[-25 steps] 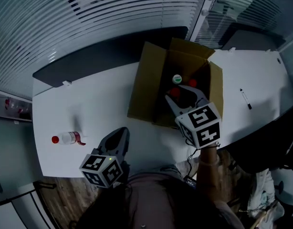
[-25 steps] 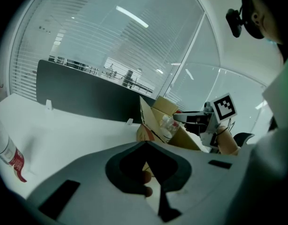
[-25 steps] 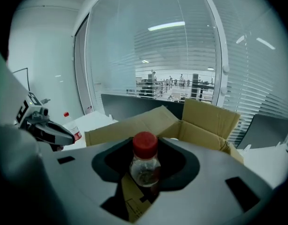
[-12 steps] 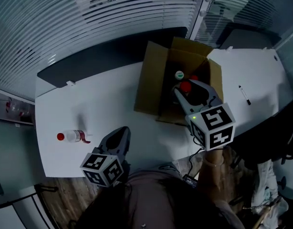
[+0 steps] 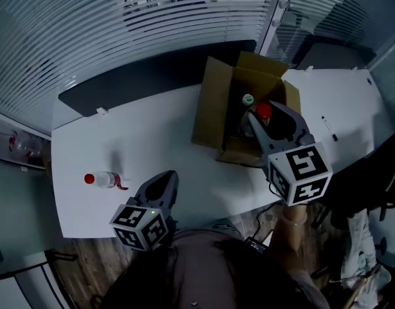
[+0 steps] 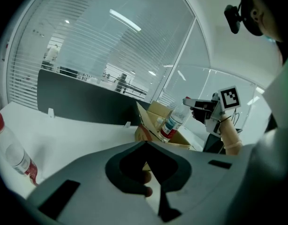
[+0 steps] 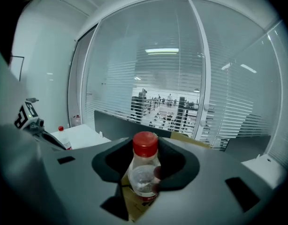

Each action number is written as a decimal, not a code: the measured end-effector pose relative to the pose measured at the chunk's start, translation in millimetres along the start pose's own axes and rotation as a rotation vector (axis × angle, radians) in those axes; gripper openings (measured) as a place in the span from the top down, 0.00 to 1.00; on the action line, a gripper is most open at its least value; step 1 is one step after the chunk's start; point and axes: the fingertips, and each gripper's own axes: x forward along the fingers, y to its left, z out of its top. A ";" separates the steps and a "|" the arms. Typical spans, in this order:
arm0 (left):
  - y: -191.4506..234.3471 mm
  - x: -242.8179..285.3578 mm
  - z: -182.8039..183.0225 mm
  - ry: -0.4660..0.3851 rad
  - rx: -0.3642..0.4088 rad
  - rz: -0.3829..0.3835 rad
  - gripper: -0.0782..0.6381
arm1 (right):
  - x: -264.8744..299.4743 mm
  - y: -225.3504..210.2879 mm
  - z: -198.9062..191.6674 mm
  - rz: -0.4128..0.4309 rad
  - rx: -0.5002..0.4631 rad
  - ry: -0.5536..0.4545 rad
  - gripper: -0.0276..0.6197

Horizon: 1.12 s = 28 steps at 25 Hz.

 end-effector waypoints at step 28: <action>1.2 -83.4 -31.3 -0.013 0.031 -0.093 0.88 | -100.9 82.4 36.4 -0.115 -0.047 -0.112 0.71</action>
